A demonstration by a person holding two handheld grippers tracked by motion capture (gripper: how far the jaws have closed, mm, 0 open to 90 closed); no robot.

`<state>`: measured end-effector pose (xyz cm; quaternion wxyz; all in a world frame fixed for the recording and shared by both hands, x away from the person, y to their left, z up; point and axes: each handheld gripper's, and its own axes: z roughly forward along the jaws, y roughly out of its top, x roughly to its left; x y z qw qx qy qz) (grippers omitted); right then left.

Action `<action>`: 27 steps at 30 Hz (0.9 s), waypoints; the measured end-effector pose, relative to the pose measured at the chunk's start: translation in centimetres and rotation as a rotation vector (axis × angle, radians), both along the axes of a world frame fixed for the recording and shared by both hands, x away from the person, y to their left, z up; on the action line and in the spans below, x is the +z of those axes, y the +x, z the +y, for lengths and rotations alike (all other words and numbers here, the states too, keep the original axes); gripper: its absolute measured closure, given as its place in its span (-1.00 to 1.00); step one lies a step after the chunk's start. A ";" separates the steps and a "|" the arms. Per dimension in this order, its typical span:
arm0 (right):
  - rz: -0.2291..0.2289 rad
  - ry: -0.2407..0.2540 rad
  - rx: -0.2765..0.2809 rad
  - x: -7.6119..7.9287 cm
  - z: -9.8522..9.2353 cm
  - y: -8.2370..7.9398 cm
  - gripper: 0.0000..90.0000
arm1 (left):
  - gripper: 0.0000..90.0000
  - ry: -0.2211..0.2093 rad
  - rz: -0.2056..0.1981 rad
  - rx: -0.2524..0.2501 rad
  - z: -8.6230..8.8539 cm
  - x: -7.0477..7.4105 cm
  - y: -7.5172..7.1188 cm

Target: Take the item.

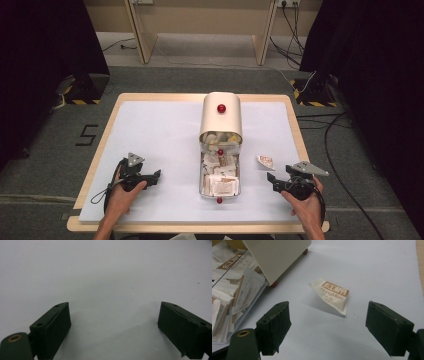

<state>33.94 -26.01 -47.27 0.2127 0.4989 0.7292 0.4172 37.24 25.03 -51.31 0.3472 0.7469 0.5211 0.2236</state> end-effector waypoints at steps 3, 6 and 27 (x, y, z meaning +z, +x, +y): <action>-0.002 0.007 0.008 0.1 0.1 -0.3 -0.55 | -0.77 0.000 0.000 0.000 0.0 0.0 0.0; -0.006 0.009 0.021 0.1 0.3 -0.8 -0.56 | -0.77 0.000 0.000 0.000 0.0 0.0 0.0; 0.008 0.001 0.035 -0.4 0.4 -2.4 -0.62 | -0.77 0.001 -0.001 0.000 0.0 0.0 0.0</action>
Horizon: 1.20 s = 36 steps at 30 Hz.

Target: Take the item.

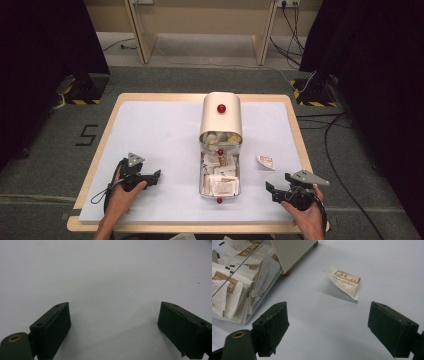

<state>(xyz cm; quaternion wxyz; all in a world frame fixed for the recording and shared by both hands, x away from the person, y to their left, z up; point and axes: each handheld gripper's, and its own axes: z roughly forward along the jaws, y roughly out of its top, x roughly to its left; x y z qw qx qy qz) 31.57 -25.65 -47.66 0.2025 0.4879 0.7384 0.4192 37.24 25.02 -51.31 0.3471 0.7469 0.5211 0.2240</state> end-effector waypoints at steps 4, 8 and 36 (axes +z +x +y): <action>0.002 -0.005 0.001 -0.1 0.0 -0.3 -0.63 | -0.77 0.000 0.000 0.000 0.0 0.0 0.0; 0.007 -0.006 0.006 -0.2 0.1 -0.6 -0.63 | -0.77 0.000 0.000 0.000 0.0 0.0 0.0; 0.023 -0.052 0.039 -1.0 0.4 -2.2 -0.63 | -0.77 0.001 0.000 0.000 0.0 0.0 0.0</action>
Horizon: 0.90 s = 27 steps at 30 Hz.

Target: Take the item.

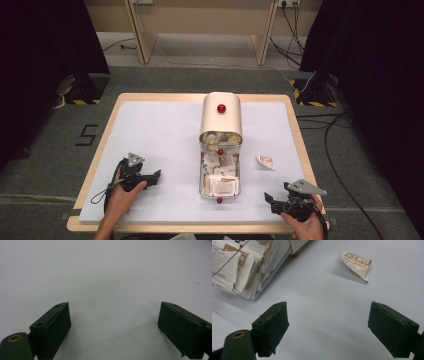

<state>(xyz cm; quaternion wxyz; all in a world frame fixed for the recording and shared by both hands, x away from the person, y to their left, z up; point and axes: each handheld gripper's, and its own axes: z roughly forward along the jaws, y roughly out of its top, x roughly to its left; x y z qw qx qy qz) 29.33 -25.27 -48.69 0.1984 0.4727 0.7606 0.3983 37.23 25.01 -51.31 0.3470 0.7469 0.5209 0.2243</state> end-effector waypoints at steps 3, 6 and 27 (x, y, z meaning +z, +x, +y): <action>0.008 -0.007 -0.001 -0.2 -0.1 -0.2 -0.63 | -0.77 0.000 0.000 0.000 0.0 0.0 0.0; 0.010 -0.007 0.000 -0.3 -0.1 -0.4 -0.62 | -0.77 0.000 0.000 0.000 0.0 0.0 0.0; 0.073 -0.074 0.026 -1.5 -0.2 -2.0 -0.64 | -0.77 0.000 0.000 0.000 0.0 0.0 0.0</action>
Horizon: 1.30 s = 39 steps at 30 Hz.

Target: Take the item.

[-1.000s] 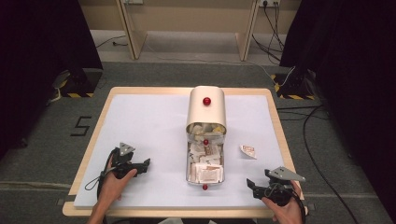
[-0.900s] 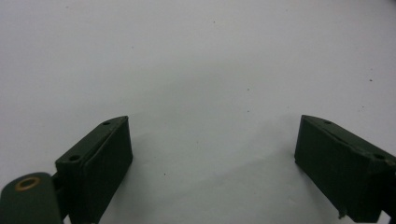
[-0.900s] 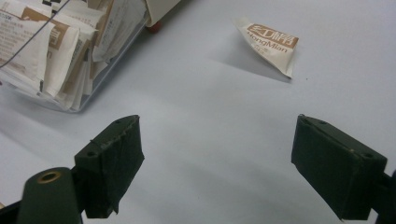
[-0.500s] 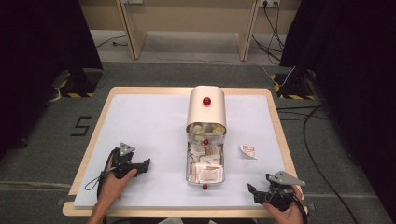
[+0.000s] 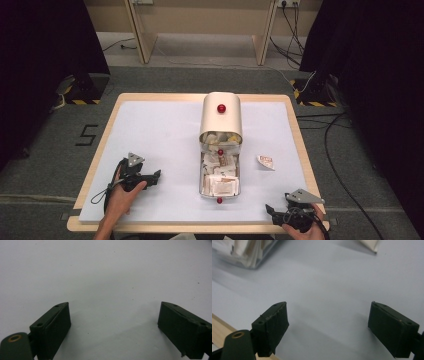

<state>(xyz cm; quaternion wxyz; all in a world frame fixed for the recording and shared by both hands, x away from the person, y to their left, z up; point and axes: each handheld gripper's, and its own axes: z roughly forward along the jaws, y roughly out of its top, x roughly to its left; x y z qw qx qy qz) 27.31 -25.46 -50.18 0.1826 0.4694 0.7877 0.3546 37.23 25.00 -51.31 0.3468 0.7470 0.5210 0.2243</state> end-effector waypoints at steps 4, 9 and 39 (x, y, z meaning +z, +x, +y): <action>-0.026 -0.053 0.018 -0.3 0.4 -0.3 -0.67 | -0.77 0.000 0.000 0.000 0.0 0.0 0.0; -0.034 -0.040 0.020 -0.4 0.3 -0.4 -0.67 | -0.77 0.000 -0.001 0.000 0.0 0.0 0.0; -0.040 -0.039 0.020 -0.5 0.2 -0.4 -0.68 | -0.77 0.001 -0.001 0.000 0.0 0.0 0.0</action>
